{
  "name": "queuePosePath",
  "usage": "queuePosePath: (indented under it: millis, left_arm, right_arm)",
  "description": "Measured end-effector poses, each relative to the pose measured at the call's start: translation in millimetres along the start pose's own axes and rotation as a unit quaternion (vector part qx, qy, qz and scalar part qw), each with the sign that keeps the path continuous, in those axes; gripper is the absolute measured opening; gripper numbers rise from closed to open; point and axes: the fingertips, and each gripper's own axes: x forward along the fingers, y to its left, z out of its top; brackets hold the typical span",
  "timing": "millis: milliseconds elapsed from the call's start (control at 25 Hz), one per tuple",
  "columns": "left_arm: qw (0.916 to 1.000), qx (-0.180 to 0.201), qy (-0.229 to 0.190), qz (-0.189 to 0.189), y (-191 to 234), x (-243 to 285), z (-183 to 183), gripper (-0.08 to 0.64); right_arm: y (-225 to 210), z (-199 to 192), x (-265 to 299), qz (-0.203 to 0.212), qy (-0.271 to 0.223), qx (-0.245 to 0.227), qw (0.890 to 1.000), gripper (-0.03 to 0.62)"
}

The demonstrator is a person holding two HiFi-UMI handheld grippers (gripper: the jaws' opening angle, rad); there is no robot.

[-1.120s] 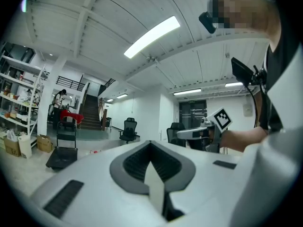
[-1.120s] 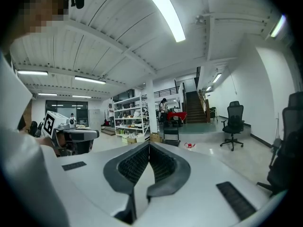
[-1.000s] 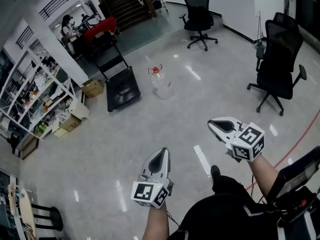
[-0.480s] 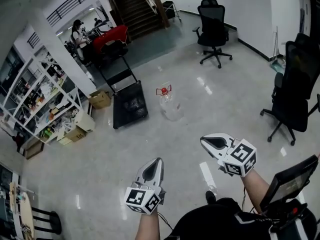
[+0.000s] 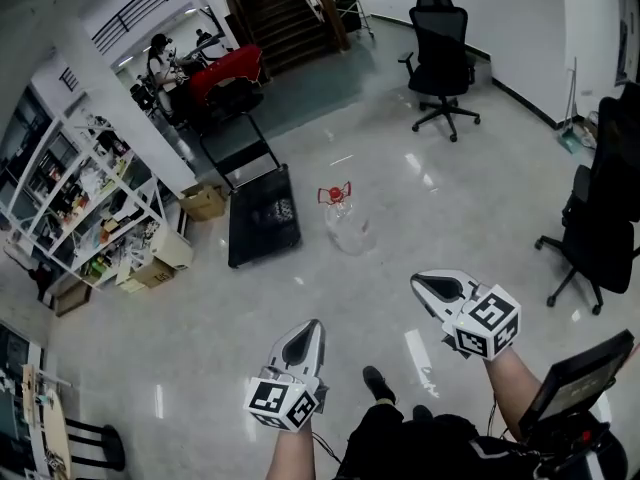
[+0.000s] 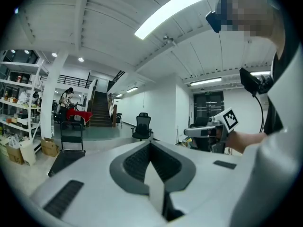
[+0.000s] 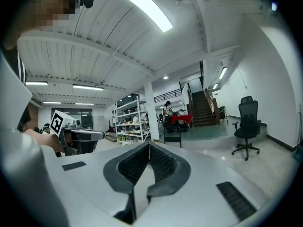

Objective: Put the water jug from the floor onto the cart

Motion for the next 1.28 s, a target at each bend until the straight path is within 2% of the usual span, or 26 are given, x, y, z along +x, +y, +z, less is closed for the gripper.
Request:
queuePosePath:
  millis: [240, 400, 560, 920, 1280]
  left_arm:
    - [0.9999, 0.0, -0.007, -0.01, 64.6, 70.6, -2.5, 0.002]
    - [0.9998, -0.001, -0.018, -0.012, 125.4, 122.6, 10.5, 0.002]
    - [0.9998, 0.015, -0.01, -0.009, 197.3, 168.0, 25.1, 0.002]
    - [0.9998, -0.004, -0.012, -0.014, 316.3, 263.2, 42.7, 0.002]
    - [0.9998, -0.01, -0.006, 0.013, 411.9, 394.5, 62.7, 0.002]
  right_arm:
    - [-53.5, 6.0, 69.5, -0.016, 0.015, -0.01, 1.0, 0.003]
    - [-93.5, 26.6, 135.2, -0.022, 0.013, -0.016, 1.0, 0.003]
    - [-129.6, 43.9, 216.1, -0.02, 0.005, -0.012, 1.0, 0.003]
    - [-196.9, 68.5, 352.3, -0.021, 0.027, -0.017, 0.999, 0.003]
    - [-309.2, 85.3, 472.0, 0.002, 0.029, -0.012, 0.999, 0.003]
